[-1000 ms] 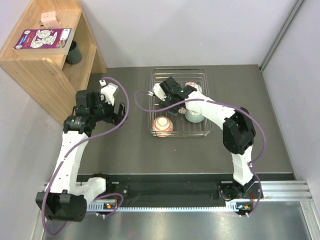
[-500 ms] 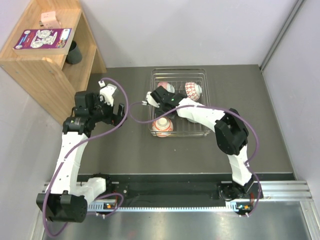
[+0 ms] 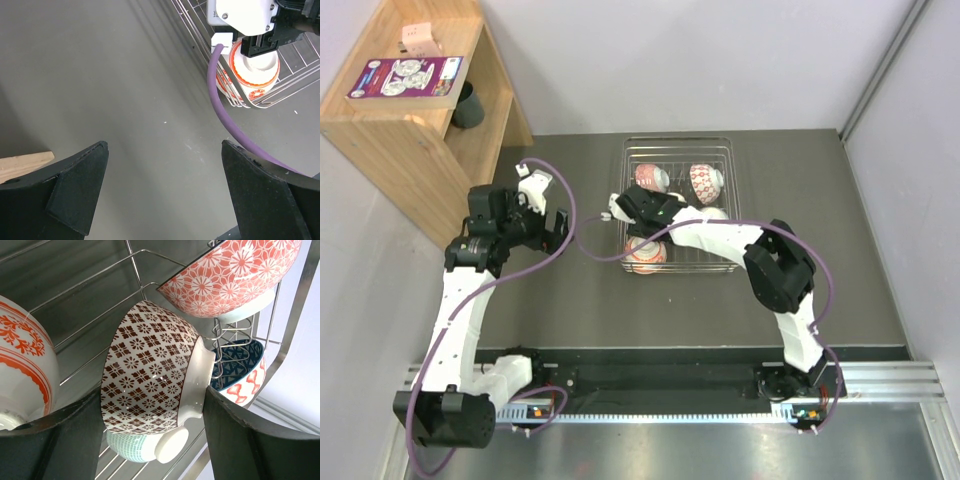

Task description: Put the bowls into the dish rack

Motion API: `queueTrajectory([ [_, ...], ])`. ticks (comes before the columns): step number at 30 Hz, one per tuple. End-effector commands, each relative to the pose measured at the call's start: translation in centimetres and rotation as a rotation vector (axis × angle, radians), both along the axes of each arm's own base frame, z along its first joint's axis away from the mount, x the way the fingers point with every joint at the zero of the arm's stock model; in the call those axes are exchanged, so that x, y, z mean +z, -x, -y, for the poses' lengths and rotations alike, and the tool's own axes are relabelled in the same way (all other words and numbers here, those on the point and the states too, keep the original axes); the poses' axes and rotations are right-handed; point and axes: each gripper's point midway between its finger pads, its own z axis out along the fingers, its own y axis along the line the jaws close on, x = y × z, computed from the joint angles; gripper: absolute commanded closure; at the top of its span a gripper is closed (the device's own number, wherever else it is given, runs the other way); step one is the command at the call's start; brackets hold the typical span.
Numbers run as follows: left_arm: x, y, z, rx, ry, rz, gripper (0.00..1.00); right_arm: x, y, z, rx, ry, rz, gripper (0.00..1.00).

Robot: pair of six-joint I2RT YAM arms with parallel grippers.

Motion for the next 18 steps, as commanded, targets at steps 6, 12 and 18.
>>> queueTrajectory([
  [6, 0.5, 0.4, 0.1, -0.014, 0.010, 0.027, 0.01, -1.8, 3.1, 0.0, 0.070, -0.040, -0.139, 0.18],
  [12, 0.5, 0.4, 0.0, -0.013, 0.008, 0.024, 0.01, -2.6, 4.1, 0.7, 0.097, -0.042, -0.159, 0.00],
  [18, 0.7, 0.6, 0.0, -0.015, 0.005, 0.022, 0.01, -2.2, 5.1, 1.1, 0.125, -0.054, -0.182, 0.00],
])
